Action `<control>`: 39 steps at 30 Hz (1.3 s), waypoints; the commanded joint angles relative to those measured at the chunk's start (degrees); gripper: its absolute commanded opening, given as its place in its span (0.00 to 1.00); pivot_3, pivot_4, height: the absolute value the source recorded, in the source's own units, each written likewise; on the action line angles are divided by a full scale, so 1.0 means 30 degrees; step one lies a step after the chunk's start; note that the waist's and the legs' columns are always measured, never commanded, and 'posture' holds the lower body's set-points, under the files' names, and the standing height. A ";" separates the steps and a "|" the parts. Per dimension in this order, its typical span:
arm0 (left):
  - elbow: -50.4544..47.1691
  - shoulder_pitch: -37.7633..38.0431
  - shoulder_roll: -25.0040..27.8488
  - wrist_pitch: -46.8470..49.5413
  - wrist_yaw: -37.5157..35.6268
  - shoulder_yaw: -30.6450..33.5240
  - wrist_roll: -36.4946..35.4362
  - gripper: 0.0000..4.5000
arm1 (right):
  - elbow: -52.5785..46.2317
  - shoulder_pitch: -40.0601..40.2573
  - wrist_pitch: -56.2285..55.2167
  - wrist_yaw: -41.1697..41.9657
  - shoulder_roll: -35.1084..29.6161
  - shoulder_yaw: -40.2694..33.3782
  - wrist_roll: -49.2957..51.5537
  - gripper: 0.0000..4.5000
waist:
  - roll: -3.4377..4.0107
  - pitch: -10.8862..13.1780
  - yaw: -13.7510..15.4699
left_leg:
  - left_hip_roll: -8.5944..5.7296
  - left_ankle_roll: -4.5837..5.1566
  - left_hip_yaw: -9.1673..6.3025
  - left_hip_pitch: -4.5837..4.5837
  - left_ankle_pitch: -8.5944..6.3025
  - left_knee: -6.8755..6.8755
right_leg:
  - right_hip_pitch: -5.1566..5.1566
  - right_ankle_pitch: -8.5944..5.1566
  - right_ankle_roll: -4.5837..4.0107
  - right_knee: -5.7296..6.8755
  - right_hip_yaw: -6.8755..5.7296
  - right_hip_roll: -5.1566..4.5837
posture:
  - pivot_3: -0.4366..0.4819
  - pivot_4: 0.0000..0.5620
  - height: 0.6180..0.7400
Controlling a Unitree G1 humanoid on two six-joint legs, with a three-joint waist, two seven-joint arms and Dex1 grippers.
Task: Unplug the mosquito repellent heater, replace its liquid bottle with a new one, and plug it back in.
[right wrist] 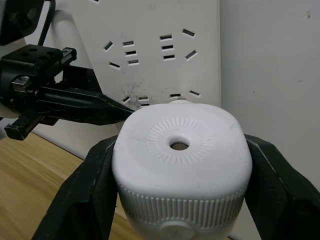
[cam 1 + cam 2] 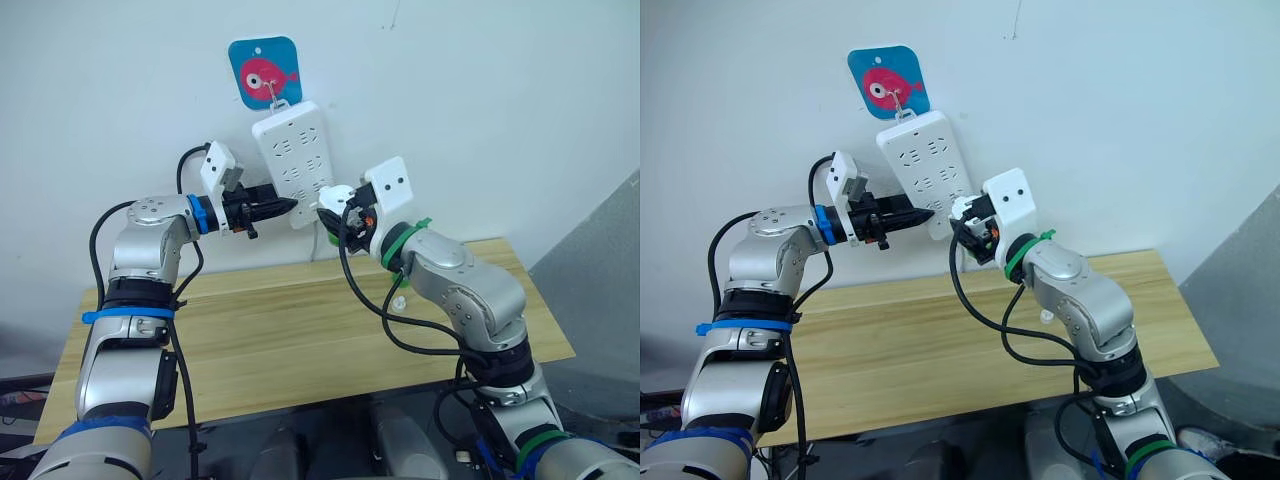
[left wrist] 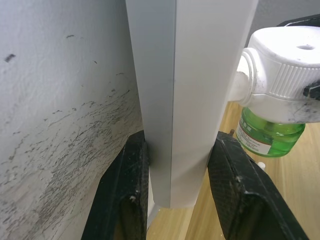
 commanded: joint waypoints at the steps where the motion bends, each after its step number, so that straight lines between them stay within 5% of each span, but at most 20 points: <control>1: -0.0722 0.0055 0.0133 0.0138 -0.0045 -0.0061 -0.0100 0.29 | -0.0375 -0.0645 -0.0879 0.0391 0.0276 0.0153 -0.0394 0.67 | 0.0000 0.0000 -0.0003 | 0.0000 0.0000 -0.0001 0.0000 0.0000 0.0000 | 0.0000 0.0000 0.0000 0.0002 0.0001 0.0000 | 0.23 0.28 0.92; 39: -0.1421 0.0387 0.0265 0.1132 -0.0427 -0.0139 -0.0489 0.29 | 0.0074 -0.0578 -0.1716 0.1150 0.0518 0.0127 -0.2445 0.67 | 0.0001 -0.0001 -0.0076 | 0.0002 -0.0002 0.0003 0.0005 0.0000 -0.0004 | -0.0011 0.0001 -0.0001 0.0011 0.0003 -0.0004 | 0.23 0.28 0.92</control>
